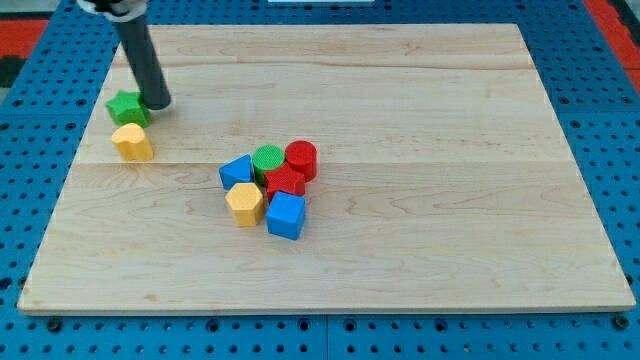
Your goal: Slide the red circle to the right of the red star
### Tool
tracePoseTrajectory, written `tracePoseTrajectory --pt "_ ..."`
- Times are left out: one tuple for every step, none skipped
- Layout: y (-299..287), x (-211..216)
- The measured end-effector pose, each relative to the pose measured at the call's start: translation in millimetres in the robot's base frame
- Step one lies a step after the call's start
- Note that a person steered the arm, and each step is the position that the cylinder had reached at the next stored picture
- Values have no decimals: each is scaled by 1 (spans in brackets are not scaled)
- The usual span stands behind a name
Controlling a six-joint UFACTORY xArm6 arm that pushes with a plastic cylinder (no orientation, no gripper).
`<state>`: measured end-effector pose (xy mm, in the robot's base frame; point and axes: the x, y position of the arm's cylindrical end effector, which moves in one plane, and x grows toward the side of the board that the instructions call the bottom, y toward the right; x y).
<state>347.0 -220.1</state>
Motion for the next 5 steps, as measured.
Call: tracePoseTrajectory --pt "21 -2" --pt "80 -6" --pt "113 -6" --pt "124 39" --pt "156 69"
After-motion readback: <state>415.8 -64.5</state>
